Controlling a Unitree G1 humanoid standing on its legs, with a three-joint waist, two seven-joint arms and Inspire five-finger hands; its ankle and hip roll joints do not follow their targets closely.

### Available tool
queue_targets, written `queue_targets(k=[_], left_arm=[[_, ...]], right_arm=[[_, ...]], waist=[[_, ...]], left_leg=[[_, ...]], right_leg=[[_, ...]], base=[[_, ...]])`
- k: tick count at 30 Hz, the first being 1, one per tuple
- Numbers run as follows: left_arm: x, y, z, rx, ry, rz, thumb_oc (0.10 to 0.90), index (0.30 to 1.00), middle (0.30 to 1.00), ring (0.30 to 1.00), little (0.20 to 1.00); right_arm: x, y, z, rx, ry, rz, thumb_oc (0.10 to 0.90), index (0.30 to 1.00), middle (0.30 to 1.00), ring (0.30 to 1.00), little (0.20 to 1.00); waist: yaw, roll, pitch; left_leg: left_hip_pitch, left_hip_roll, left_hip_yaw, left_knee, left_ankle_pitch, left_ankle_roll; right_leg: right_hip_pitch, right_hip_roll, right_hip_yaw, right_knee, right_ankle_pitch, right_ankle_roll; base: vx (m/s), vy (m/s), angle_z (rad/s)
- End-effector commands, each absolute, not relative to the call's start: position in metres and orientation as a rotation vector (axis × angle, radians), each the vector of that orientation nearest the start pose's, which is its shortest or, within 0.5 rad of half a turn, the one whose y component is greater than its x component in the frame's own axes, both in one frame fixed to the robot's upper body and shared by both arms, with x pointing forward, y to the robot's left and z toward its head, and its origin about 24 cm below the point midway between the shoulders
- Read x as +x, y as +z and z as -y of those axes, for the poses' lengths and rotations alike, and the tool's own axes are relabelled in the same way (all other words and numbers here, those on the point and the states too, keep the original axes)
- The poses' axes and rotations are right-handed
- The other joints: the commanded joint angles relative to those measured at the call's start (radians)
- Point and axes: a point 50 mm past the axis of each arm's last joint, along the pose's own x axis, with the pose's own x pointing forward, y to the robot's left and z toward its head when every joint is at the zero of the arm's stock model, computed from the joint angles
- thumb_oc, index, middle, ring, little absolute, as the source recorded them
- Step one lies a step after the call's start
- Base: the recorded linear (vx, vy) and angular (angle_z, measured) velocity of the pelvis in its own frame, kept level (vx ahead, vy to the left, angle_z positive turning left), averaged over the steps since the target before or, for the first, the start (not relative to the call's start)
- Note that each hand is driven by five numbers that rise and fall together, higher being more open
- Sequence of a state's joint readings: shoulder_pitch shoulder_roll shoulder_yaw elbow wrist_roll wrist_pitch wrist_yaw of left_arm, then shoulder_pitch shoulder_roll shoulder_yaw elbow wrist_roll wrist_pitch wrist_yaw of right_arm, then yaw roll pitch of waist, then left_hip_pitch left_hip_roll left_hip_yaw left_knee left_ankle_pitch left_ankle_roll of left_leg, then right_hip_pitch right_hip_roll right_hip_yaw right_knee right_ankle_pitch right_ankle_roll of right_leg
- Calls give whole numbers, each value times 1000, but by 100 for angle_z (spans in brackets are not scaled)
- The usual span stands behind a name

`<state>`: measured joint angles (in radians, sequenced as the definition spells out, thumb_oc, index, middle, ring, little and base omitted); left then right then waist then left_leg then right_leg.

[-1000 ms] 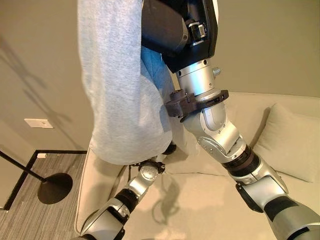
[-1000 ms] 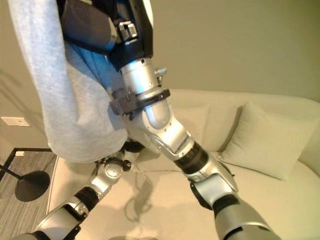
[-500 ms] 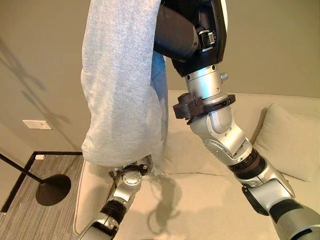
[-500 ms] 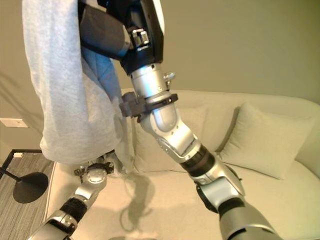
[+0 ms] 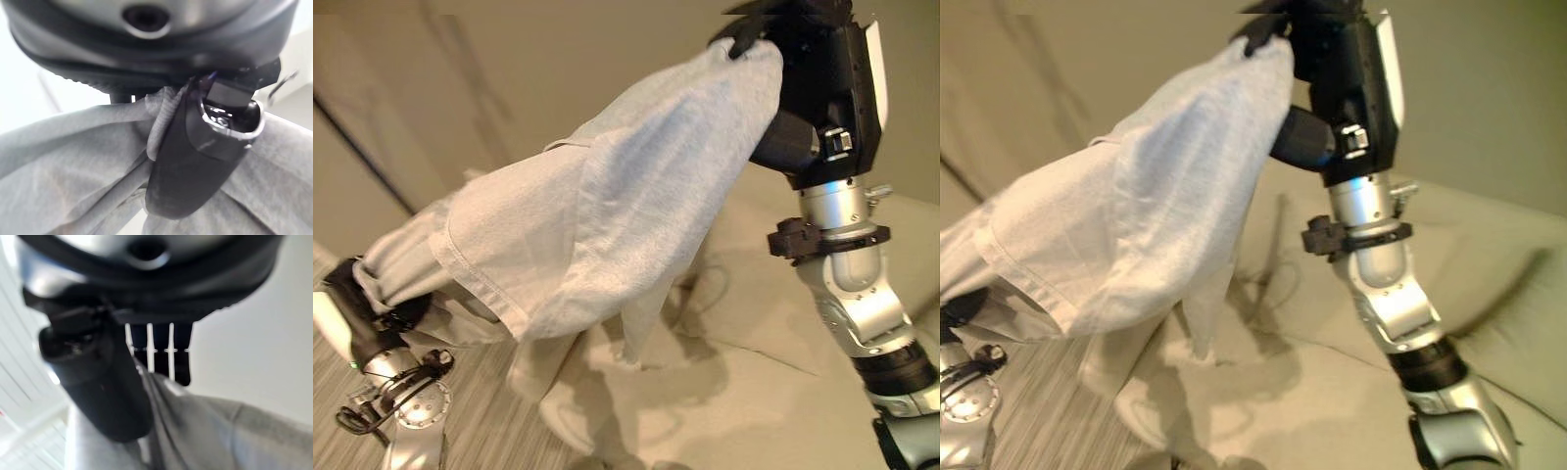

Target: Hang the clothes on the sofa on the clothes rack.

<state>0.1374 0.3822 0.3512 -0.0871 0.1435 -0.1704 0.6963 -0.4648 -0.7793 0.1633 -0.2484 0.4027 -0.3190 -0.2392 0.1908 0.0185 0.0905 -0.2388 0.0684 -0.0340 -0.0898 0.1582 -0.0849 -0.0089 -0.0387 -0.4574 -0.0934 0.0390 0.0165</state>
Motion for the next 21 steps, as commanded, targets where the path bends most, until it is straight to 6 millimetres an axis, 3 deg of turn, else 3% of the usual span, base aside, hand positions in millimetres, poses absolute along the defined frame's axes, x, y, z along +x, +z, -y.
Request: queue_targets(k=[1, 2, 3, 4, 7, 9, 10, 11, 13, 14, 15, 16, 17, 19, 20, 21], left_arm=[[189, 179, -307, 572, 1059, 829, 400, 300, 300, 300, 300], [189, 179, -307, 572, 1059, 829, 400, 300, 300, 300, 300], [186, 183, -309, 573, 1091, 856, 400, 300, 300, 300, 300], [185, 184, -308, 577, 1117, 878, 400, 300, 300, 300, 300], [193, 179, -300, 541, 1096, 881, 400, 300, 300, 300, 300], [196, 174, -295, 514, 1076, 871, 400, 300, 300, 300, 300], [198, 173, -291, 501, 1054, 871, 400, 300, 300, 300, 300], [198, 170, -287, 502, 1030, 856, 400, 300, 300, 300, 300], [203, 164, -275, 490, 941, 829, 400, 300, 300, 300, 300], [203, 164, -274, 490, 940, 829, 400, 300, 300, 300, 300], [206, 160, -267, 484, 888, 810, 400, 300, 300, 300, 300], [211, 154, -258, 474, 821, 779, 400, 300, 300, 300, 300], [211, 156, -256, 489, 794, 783, 400, 300, 300, 300, 300], [212, 157, -255, 523, 782, 783, 400, 300, 300, 300, 300], [212, 157, -257, 542, 782, 779, 400, 300, 300, 300, 300], [213, 156, -257, 561, 779, 772, 400, 300, 300, 300, 300]], right_arm=[[232, 295, 184, -199, 148, 1241, 400, 300, 300, 300, 300], [232, 295, 184, -199, 147, 1240, 400, 300, 300, 300, 300], [229, 293, 185, -230, 148, 1240, 400, 300, 300, 300, 300], [226, 286, 188, -264, 158, 1219, 400, 300, 300, 300, 300], [223, 279, 190, -242, 151, 1197, 400, 300, 300, 300, 300], [224, 274, 191, -247, 132, 1177, 400, 300, 300, 300, 300], [225, 273, 190, -237, 133, 1166, 400, 300, 300, 300, 300], [226, 270, 191, -240, 126, 1149, 400, 300, 300, 300, 300], [227, 258, 198, -272, 69, 1087, 400, 300, 300, 300, 300], [227, 258, 199, -272, 68, 1087, 400, 300, 300, 300, 300], [229, 247, 204, -294, 26, 1026, 400, 300, 300, 300, 300], [228, 232, 208, -298, -38, 962, 400, 300, 300, 300, 300], [230, 224, 201, -265, -34, 930, 400, 300, 300, 300, 300], [232, 221, 200, -236, -44, 924, 400, 300, 300, 300, 300], [231, 217, 200, -225, -59, 912, 400, 300, 300, 300, 300], [231, 213, 199, -239, -60, 890, 400, 300, 300, 300, 300]], waist=[[-55, -50, -65], [-55, -49, -65], [-70, -43, -68], [-95, -26, -68], [-127, -2, -69], [-138, 7, -71], [-141, 12, -71], [-146, 16, -74], [-160, 5, -68], [-160, 1, -68], [-166, -3, -62], [-169, -27, -38], [-161, -44, -14], [-157, -48, 1], [-162, -49, 8], [-169, -54, 10]], left_leg=[[166, 98, 20, 39, -114, -61], [167, 99, 19, 39, -115, -62], [200, 132, 27, 55, -115, -73], [258, 198, 23, 75, -95, -103], [286, 291, -11, 77, 21, -150], [284, 321, -43, 51, 56, -173], [280, 320, -67, 38, 35, -168], [286, 315, -74, 38, -27, -164], [260, 268, -68, 115, -248, -123], [256, 264, -69, 121, -250, -122], [262, 243, -67, 153, -320, -110], [249, 160, -55, 234, -403, -55], [254, 91, -22, 265, -428, -11], [255, 60, 3, 279, -428, 6], [254, 29, 0, 276, -414, 29], [251, 1, -8, 268, -398, 49]], right_leg=[[-31, -97, -13, 15, -68, 66], [-29, -96, -14, 14, -68, 66], [-39, -113, -18, 19, -58, 72], [-56, -144, -22, 39, -43, 88], [-94, -234, -26, 92, -12, 141], [-112, -300, -22, 118, 12, 179], [-117, -324, -9, 126, 28, 194], [-128, -356, 1, 147, 37, 213], [-137, -448, 28, 191, 69, 240], [-139, -452, 29, 192, 70, 240], [-134, -476, 38, 212, 86, 245], [-128, -552, 55, 261, 170, 245], [-136, -620, 45, 306, 272, 245], [-139, -649, 21, 310, 310, 245], [-134, -644, 20, 325, 286, 242], [-137, -604, 48, 363, 244, 225]], base=[[-39, 115, 64], [-69, 216, 43], [-99, 326, 49], [-159, 480, 51], [-149, 519, 41], [-143, 534, -61], [-108, 497, -37], [-104, 463, 13], [-97, 389, 30], [-89, 339, 4], [-198, 548, 18], [-331, 800, 30], [-297, 623, 37], [-205, 378, 23], [-226, 469, -6], [-203, 461, -13]])
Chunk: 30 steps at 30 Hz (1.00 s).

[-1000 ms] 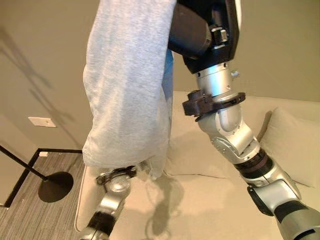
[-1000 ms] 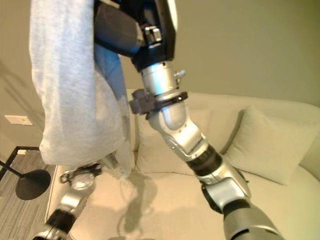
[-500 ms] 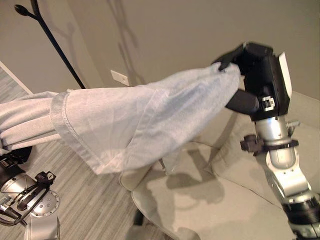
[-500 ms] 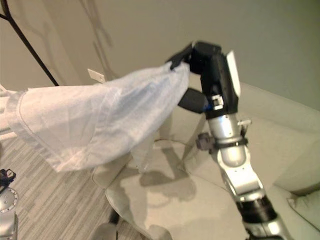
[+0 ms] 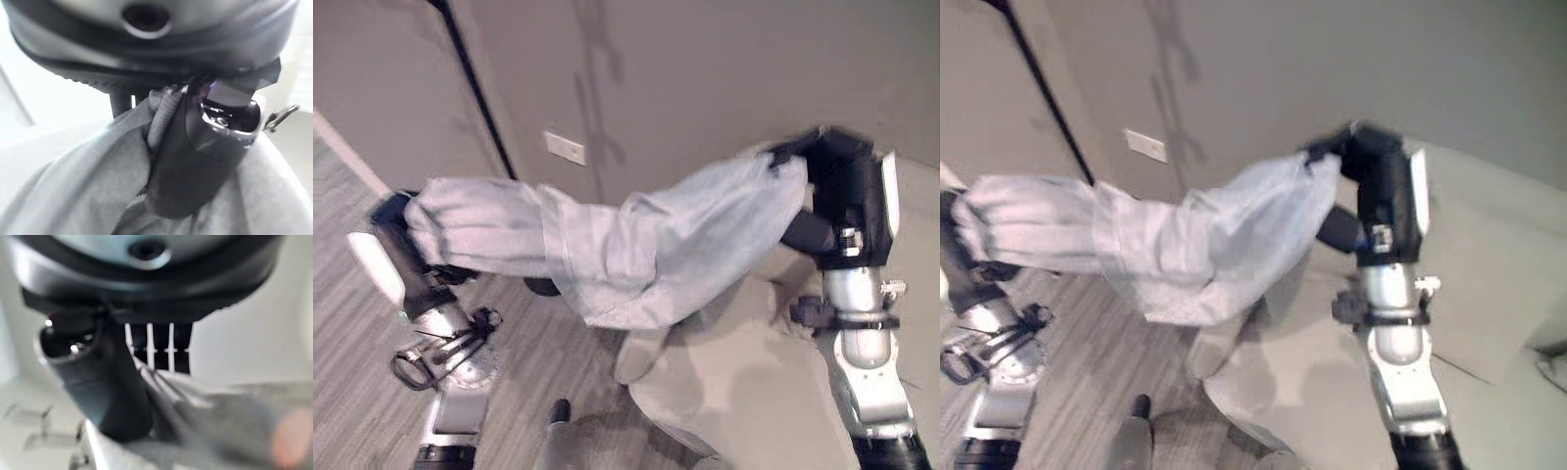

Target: Hang the clothes on the sofa on the clothes rack.

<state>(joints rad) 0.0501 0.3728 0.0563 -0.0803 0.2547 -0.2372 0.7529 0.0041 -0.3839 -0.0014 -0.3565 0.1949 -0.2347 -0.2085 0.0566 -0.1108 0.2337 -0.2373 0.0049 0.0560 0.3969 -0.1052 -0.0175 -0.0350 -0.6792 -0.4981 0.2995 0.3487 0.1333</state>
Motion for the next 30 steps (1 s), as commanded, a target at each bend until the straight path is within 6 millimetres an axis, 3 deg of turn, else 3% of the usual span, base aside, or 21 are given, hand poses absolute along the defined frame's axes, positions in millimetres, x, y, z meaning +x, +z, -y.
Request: queue_targets(k=[1, 2, 3, 4, 5, 7, 8, 9, 11, 13, 14, 16, 19, 22, 23, 24, 25, 26, 30], left_arm=[[213, 154, -256, 569, 767, 765, 400, 300, 300, 300, 300], [213, 151, -255, 570, 751, 752, 400, 300, 300, 300, 300], [212, 149, -253, 560, 737, 740, 400, 300, 300, 300, 300], [211, 145, -251, 550, 723, 719, 400, 300, 300, 300, 300], [211, 143, -252, 541, 727, 710, 400, 300, 300, 300, 300], [211, 140, -253, 524, 732, 687, 400, 300, 300, 300, 300], [212, 138, -254, 493, 732, 676, 400, 300, 300, 300, 300], [213, 137, -254, 485, 734, 671, 400, 300, 300, 300, 300], [216, 135, -251, 478, 721, 663, 400, 300, 300, 300, 300], [216, 135, -251, 478, 720, 664, 400, 300, 300, 300, 300], [218, 129, -248, 500, 694, 633, 400, 300, 300, 300, 300], [209, 119, -246, 499, 654, 583, 400, 300, 300, 300, 300], [204, 117, -248, 548, 644, 576, 400, 300, 300, 300, 300], [202, 120, -260, 650, 697, 592, 400, 300, 300, 300, 300], [203, 121, -260, 653, 698, 593, 400, 300, 300, 300, 300], [207, 127, -267, 714, 732, 619, 400, 300, 300, 300, 300], [209, 127, -267, 715, 735, 625, 400, 300, 300, 300, 300], [216, 139, -277, 793, 790, 661, 400, 300, 300, 300, 300], [226, 161, -287, 915, 858, 740, 400, 300, 300, 300, 300]], right_arm=[[231, 212, 202, -257, -70, 886, 400, 300, 300, 300, 300], [231, 214, 209, -281, -100, 893, 400, 300, 300, 300, 300], [230, 216, 212, -282, -114, 903, 400, 300, 300, 300, 300], [228, 217, 216, -277, -130, 910, 400, 300, 300, 300, 300], [227, 218, 219, -273, -142, 918, 400, 300, 300, 300, 300], [225, 214, 223, -243, -154, 909, 400, 300, 300, 300, 300], [224, 207, 228, -242, -167, 879, 400, 300, 300, 300, 300], [223, 205, 231, -257, -180, 872, 400, 300, 300, 300, 300], [219, 205, 235, -260, -202, 878, 400, 300, 300, 300, 300], [219, 205, 236, -260, -203, 878, 400, 300, 300, 300, 300], [214, 203, 240, -239, -223, 877, 400, 300, 300, 300, 300], [216, 197, 242, -252, -239, 839, 400, 300, 300, 300, 300], [216, 198, 239, -265, -222, 845, 400, 300, 300, 300, 300], [215, 202, 245, -329, -273, 860, 400, 300, 300, 300, 300], [215, 202, 245, -329, -275, 861, 400, 300, 300, 300, 300], [218, 202, 249, -396, -302, 850, 400, 300, 300, 300, 300], [218, 203, 248, -397, -308, 856, 400, 300, 300, 300, 300], [222, 203, 252, -473, -329, 843, 400, 300, 300, 300, 300], [229, 213, 255, -606, -357, 864, 400, 300, 300, 300, 300]], waist=[[-37, 75, -135], [-38, 77, -143], [-33, 83, -151], [-30, 78, -162], [-29, 69, -168], [-28, 41, -180], [-43, 13, -186], [-52, 0, -189], [-66, -13, -186], [-68, -15, -188], [-77, -38, -211], [-79, -26, -256], [-71, 4, -281], [-59, 12, -255], [-57, 12, -254], [-54, 14, -248], [-52, 15, -244], [-58, 19, -242], [-54, 22, -246]], left_leg=[[245, 45, -103, -226, -124, 0], [237, 16, -101, -241, -102, 25], [237, 8, -98, -254, -93, 32], [225, -13, -96, -264, -69, 40], [225, -32, -90, -269, -62, 46], [232, -61, -81, -277, -50, 45], [241, -76, -86, -287, -34, 42], [249, -86, -90, -291, -35, 45], [267, -107, -106, -297, -35, 55], [264, -108, -109, -299, -31, 55], [275, -143, -144, -311, -38, 54], [276, -135, -140, -322, -44, 45], [264, -118, -109, -292, -57, 35], [166, -83, -41, -102, -85, -9], [159, -81, -38, -89, -91, -10], [116, -64, -24, -21, -53, -32], [105, -60, -22, -2, -58, -34], [81, -31, -8, -18, -53, -37], [80, -5, -31, -132, -27, -23]], right_leg=[[-112, 98, 115, 6, -122, 91], [-126, 196, 130, 50, -223, 62], [-145, 257, 130, 89, -288, 45], [-162, 336, 108, 113, -339, 13], [-161, 396, 88, 118, -380, 4], [-141, 488, 52, 84, -421, -23], [-158, 569, 94, 53, -421, -48], [-174, 598, 127, 49, -406, -46], [-211, 610, 158, 68, -365, -42], [-213, 609, 156, 66, -363, -42], [-136, 619, 165, -56, -378, -64], [-46, 635, 197, -201, -374, -74], [14, 655, 233, -290, -376, -74], [67, 653, 265, -338, -390, -94], [68, 655, 267, -340, -389, -95], [95, 655, 276, -357, -396, -98], [94, 659, 278, -361, -392, -100], [102, 652, 282, -368, -393, -97], [92, 655, 303, -368, -388, -86]], base=[[-226, 516, 28], [-168, 428, 50], [-145, 367, 32], [-66, 224, 15], [-65, 204, 10], [-46, 129, 29], [-22, 87, 27], [25, 72, 33], [46, 47, 73], [33, -16, 20], [145, -143, 7], [139, -142, 50], [35, -35, 19], [-70, -32, -15], [-33, -9, -37], [-30, -6, -30], [-29, 16, -20], [-18, 16, -11], [66, 56, -17]])
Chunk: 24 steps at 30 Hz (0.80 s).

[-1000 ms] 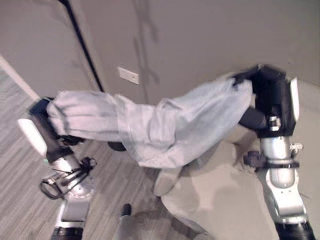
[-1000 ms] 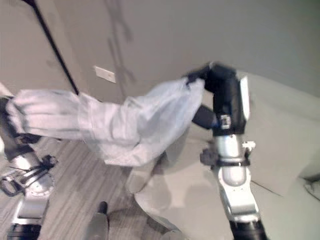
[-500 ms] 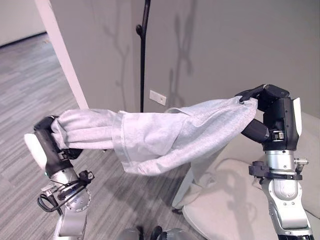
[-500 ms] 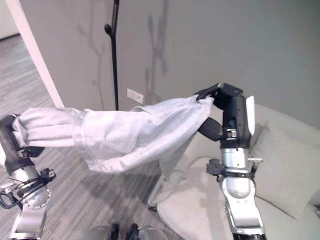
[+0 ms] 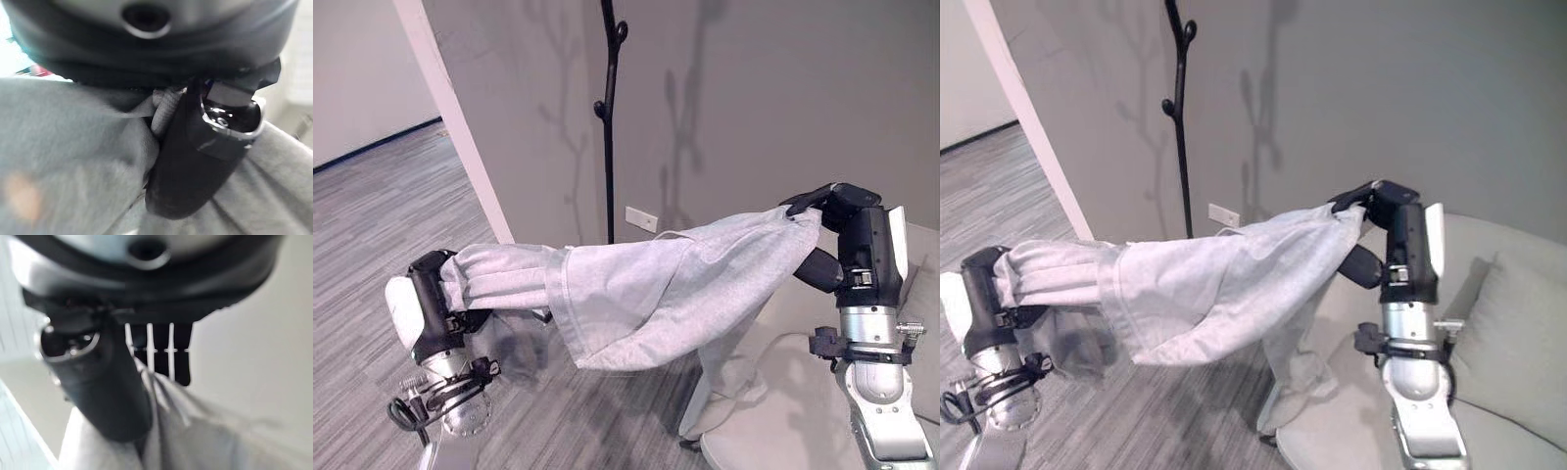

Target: Hang the clothes on the sofa on the clothes rack.

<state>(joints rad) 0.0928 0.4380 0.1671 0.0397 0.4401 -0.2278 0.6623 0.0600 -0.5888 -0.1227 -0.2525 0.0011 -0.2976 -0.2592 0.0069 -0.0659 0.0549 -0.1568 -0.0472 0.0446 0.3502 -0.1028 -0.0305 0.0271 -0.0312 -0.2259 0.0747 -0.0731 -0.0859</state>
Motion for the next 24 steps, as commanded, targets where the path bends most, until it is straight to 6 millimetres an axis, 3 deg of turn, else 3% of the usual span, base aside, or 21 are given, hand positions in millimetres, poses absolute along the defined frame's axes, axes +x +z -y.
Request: queue_targets(k=[1, 2, 3, 10, 13, 17, 21, 24], left_arm=[[229, 168, -290, 941, 878, 762, 400, 300, 300, 300, 300], [234, 181, -296, 992, 912, 797, 400, 300, 300, 300, 300], [237, 190, -302, 1031, 953, 812, 400, 300, 300, 300, 300], [245, 216, -318, 1147, 1044, 853, 400, 300, 300, 300, 300], [247, 219, -318, 1158, 1042, 856, 400, 300, 300, 300, 300], [257, 225, -312, 1138, 1018, 877, 400, 300, 300, 300, 300], [267, 231, -309, 1120, 1016, 881, 400, 300, 300, 300, 300], [270, 234, -308, 1092, 1037, 890, 400, 300, 300, 300, 300]], right_arm=[[233, 216, 256, -647, -369, 874, 400, 300, 300, 300, 300], [240, 223, 262, -737, -411, 881, 400, 300, 300, 300, 300], [244, 229, 262, -784, -438, 902, 400, 300, 300, 300, 300], [258, 249, 256, -870, -512, 990, 400, 300, 300, 300, 300], [260, 248, 260, -934, -558, 974, 400, 300, 300, 300, 300], [263, 253, 272, -1013, -701, 953, 400, 300, 300, 300, 300], [271, 265, 290, -1102, -868, 914, 400, 300, 300, 300, 300], [272, 276, 303, -1158, -974, 891, 400, 300, 300, 300, 300]], waist=[[-2, -21, -67], [3, -17, -60], [16, -18, -53], [44, -6, -37], [52, -19, -47], [51, -46, -81], [39, -37, -96], [27, -21, -90]], left_leg=[[14, 55, -37, -164, 13, -14], [6, 85, -70, -261, 92, -26], [-27, 109, -103, -302, 123, -35], [-47, 178, -163, -368, 197, -71], [-51, 167, -151, -334, 201, -69], [-37, 124, -109, -271, 161, -38], [29, 80, -67, -281, 114, 19], [87, 57, -38, -292, 93, 56]], right_leg=[[25, 10, 38, -140, 32, 135], [31, 19, 55, -132, 13, 132], [51, 28, 71, -126, -18, 127], [100, 69, 118, -24, -122, 109], [116, 54, 116, 6, -138, 116], [121, -3, 108, 66, -132, 160], [58, -51, 108, 222, -106, 220], [-8, -77, 95, 387, -28, 257]], base=[[177, 94, -20], [256, 112, -31], [209, 78, -34], [173, 129, -38], [172, 226, -49], [214, 306, -9], [116, 313, -3], [83, 291, -26]])
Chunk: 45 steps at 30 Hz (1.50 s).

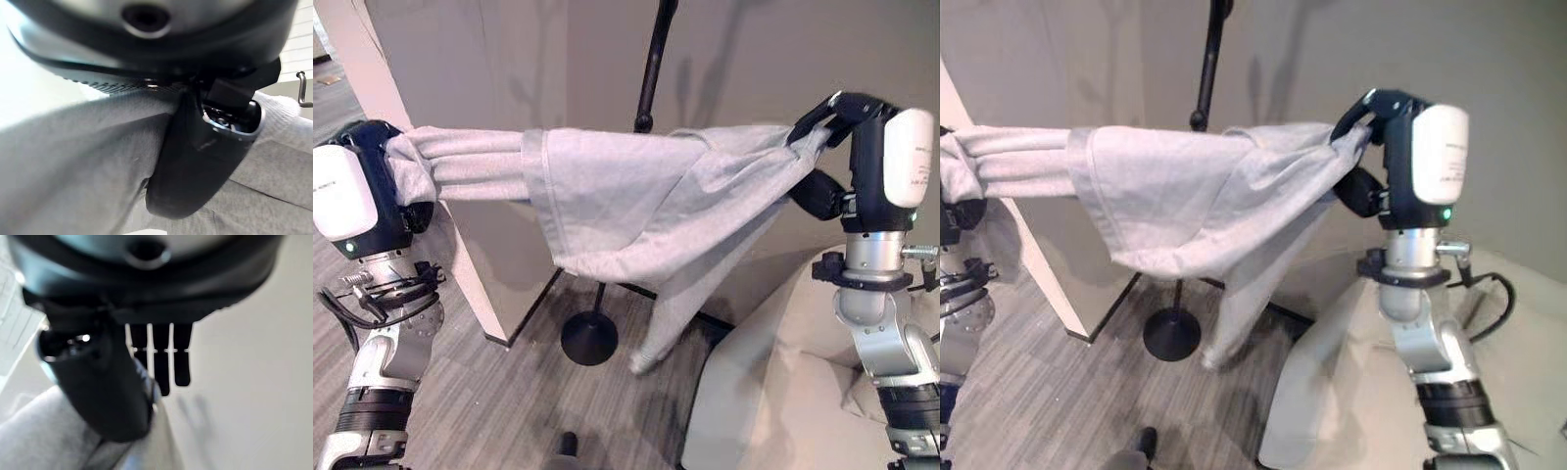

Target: Hang the clothes on the sofa on the clothes rack.

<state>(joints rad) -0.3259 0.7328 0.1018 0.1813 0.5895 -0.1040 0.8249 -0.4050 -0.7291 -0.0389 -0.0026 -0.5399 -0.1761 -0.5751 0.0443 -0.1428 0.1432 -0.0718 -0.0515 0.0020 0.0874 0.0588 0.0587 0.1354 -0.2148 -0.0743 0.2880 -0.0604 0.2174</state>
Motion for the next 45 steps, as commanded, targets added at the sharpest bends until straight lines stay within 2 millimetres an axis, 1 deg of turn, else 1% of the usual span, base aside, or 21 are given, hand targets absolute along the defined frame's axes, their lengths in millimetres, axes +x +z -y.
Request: queue_targets(k=[1, 3, 4, 6, 7, 8, 10, 12, 15, 21, 25, 27, 29, 33, 34, 38, 39, 40, 41, 44, 45], left_arm=[[270, 235, -308, 1079, 1045, 890, 400, 300, 300, 300, 300], [270, 236, -312, 1077, 1064, 882, 400, 300, 300, 300, 300], [270, 239, -313, 1087, 1064, 882, 400, 300, 300, 300, 300], [270, 248, -315, 1099, 1064, 902, 400, 300, 300, 300, 300], [269, 251, -319, 1106, 1078, 901, 400, 300, 300, 300, 300], [272, 248, -328, 1109, 1112, 846, 400, 300, 300, 300, 300], [276, 251, -332, 1132, 1107, 826, 400, 300, 300, 300, 300], [282, 251, -343, 1155, 1107, 750, 400, 300, 300, 300, 300], [290, 261, -362, 1233, 1108, 636, 400, 300, 300, 300, 300], [306, 267, -378, 1321, 1051, 485, 400, 300, 300, 300, 300], [311, 266, -390, 1364, 1042, 375, 400, 300, 300, 300, 300], [312, 260, -395, 1398, 1024, 304, 400, 300, 300, 300, 300], [314, 250, -399, 1433, 991, 233, 400, 300, 300, 300, 300], [318, 215, -394, 1441, 893, 144, 400, 300, 300, 300, 300], [316, 169, -385, 1397, 804, 70, 400, 300, 300, 300, 300], [305, 117, -375, 1298, 744, -21, 400, 300, 300, 300, 300], [303, 105, -368, 1257, 731, -30, 400, 300, 300, 300, 300], [300, 87, -352, 1158, 707, -21, 400, 300, 300, 300, 300], [299, 86, -352, 1160, 705, -24, 400, 300, 300, 300, 300], [292, 58, -318, 981, 638, 2, 400, 300, 300, 300, 300], [286, 44, -294, 760, 618, 25, 400, 300, 300, 300, 300]], right_arm=[[273, 280, 306, -1151, -994, 888, 400, 300, 300, 300, 300], [273, 282, 312, -1142, -1014, 869, 400, 300, 300, 300, 300], [274, 285, 317, -1164, -1018, 854, 400, 300, 300, 300, 300], [277, 294, 325, -1218, -1034, 839, 400, 300, 300, 300, 300], [277, 292, 332, -1236, -1033, 800, 400, 300, 300, 300, 300], [278, 292, 339, -1280, -1004, 751, 400, 300, 300, 300, 300], [281, 295, 343, -1300, -977, 726, 400, 300, 300, 300, 300], [292, 295, 343, -1343, -906, 676, 400, 300, 300, 300, 300], [310, 295, 341, -1348, -804, 594, 400, 300, 300, 300, 300], [333, 296, 343, -1389, -739, 468, 400, 300, 300, 300, 300], [345, 300, 337, -1416, -701, 433, 400, 300, 300, 300, 300], [349, 298, 337, -1424, -690, 412, 400, 300, 300, 300, 300], [353, 294, 331, -1425, -658, 409, 400, 300, 300, 300, 300], [355, 276, 323, -1421, -587, 403, 400, 300, 300, 300, 300], [352, 243, 315, -1359, -511, 384, 400, 300, 300, 300, 300], [345, 214, 291, -1244, -416, 436, 400, 300, 300, 300, 300], [341, 205, 287, -1210, -400, 443, 400, 300, 300, 300, 300], [336, 191, 277, -1152, -375, 454, 400, 300, 300, 300, 300], [335, 189, 277, -1153, -373, 451, 400, 300, 300, 300, 300], [325, 152, 269, -1047, -344, 386, 400, 300, 300, 300, 300], [321, 123, 255, -924, -316, 326, 400, 300, 300, 300, 300]], waist=[[-14, 66, -179], [-16, 71, -182], [-17, 70, -187], [-13, 71, -185], [-17, 69, -188], [-25, 61, -190], [-24, 52, -213], [-15, 48, -235], [-18, 46, -252], [-28, 50, -255], [-34, 57, -251], [-36, 60, -247], [-38, 60, -240], [-42, 57, -229], [-44, 54, -217], [-50, 52, -203], [-50, 52, -200], [-48, 51, -193], [-48, 51, -196], [-43, 53, -191], [-36, 55, -179]], left_leg=[[43, 52, 20, -56, -78, -23], [80, 41, 28, -87, -89, -21], [90, 39, 29, -104, -92, -26], [92, 45, 22, -112, -96, -39], [86, 46, 12, -106, -101, -42], [90, 47, 6, -87, -114, -46], [92, 52, 12, -93, -117, -57], [99, 63, 20, -106, -118, -66], [102, 84, 16, -114, -112, -86], [102, 101, 8, -125, -101, -103], [95, 107, 5, -133, -91, -109], [92, 110, 7, -138, -86, -113], [86, 113, 7, -142, -80, -115], [78, 119, 7, -152, -74, -117], [69, 122, 5, -156, -71, -118], [64, 125, 7, -159, -71, -118], [64, 125, 8, -160, -72, -117], [64, 126, 12, -161, -73, -116], [65, 126, 12, -161, -73, -116], [70, 127, 12, -161, -78, -113], [68, 125, 14, -155, -73, -109]], right_leg=[[-147, 87, -76, 219, -16, -34], [-180, 69, -114, 197, -21, -49], [-184, 69, -131, 139, -43, -65], [-212, 59, -158, 4, -27, -88], [-202, 65, -148, -66, -26, -94], [-171, 83, -109, -151, -3, -92], [-142, 97, -89, -216, 10, -88], [-116, 101, -88, -266, 24, -88], [-92, 125, -82, -309, 22, -98], [-78, 142, -84, -343, 20, -102], [-82, 146, -77, -355, 23, -103], [-86, 148, -75, -357, 25, -103], [-92, 149, -73, -359, 29, -104], [-103, 152, -70, -362, 32, -106], [-108, 154, -72, -366, 31, -108], [-115, 156, -69, -368, 30, -110], [-115, 156, -68, -369, 29, -111], [-114, 156, -68, -370, 26, -113], [-113, 156, -68, -370, 26, -113], [-108, 156, -68, -372, 21, -119], [-108, 154, -70, -371, 25, -123]], base=[[113, 213, -39], [80, 152, -46], [52, 17, -34], [40, -71, -25], [110, -112, -20], [148, -104, 0], [138, -100, 32], [100, -84, 19], [87, -106, -3], [38, -51, 3], [13, -10, 3], [0, 0, 0], [0, 0, 0], [8, -11, 0], [5, -31, 4], [0, -12, 3], [5, -13, -4], [0, 0, 0], [0, 0, 0], [3, -9, -7], [0, 0, 0]])
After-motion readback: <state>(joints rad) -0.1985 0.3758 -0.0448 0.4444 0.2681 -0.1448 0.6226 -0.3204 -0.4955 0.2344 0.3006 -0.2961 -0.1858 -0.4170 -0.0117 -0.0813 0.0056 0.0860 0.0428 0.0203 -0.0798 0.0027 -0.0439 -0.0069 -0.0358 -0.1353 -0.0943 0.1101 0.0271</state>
